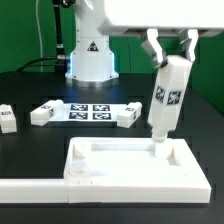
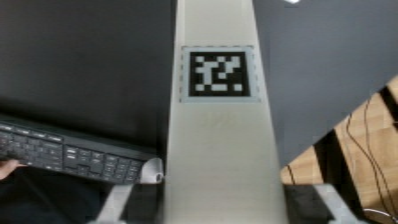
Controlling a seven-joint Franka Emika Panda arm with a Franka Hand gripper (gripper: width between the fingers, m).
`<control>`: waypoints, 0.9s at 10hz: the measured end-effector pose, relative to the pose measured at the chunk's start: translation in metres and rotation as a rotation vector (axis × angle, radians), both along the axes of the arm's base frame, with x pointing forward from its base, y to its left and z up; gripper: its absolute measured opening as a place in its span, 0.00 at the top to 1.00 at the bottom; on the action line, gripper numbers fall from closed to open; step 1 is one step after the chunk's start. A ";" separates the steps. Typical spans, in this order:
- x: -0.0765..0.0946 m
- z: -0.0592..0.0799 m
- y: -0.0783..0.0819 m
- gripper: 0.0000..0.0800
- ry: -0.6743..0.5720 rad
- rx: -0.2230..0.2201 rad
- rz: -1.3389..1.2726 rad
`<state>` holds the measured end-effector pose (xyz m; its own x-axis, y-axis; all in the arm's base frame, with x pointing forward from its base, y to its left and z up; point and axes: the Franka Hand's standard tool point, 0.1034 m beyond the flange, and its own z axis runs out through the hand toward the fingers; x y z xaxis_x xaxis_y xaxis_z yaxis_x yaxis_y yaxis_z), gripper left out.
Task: Assemble desk
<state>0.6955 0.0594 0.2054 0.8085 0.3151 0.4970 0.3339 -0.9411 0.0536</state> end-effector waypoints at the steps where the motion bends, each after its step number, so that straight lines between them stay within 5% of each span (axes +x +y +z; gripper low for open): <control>1: 0.008 -0.003 0.004 0.64 0.014 0.008 0.003; 3: 0.004 -0.027 0.025 0.64 0.038 0.033 0.011; 7: 0.003 -0.026 0.023 0.64 0.037 0.030 0.012; 9: -0.019 -0.033 0.019 0.64 0.031 0.031 0.013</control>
Offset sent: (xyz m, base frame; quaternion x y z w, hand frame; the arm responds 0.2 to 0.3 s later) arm 0.0000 0.0000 0.0000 0.0000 0.0000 0.0000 1.0000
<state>0.6766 0.0789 0.1728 0.8194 0.3111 0.4816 0.3475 -0.9376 0.0144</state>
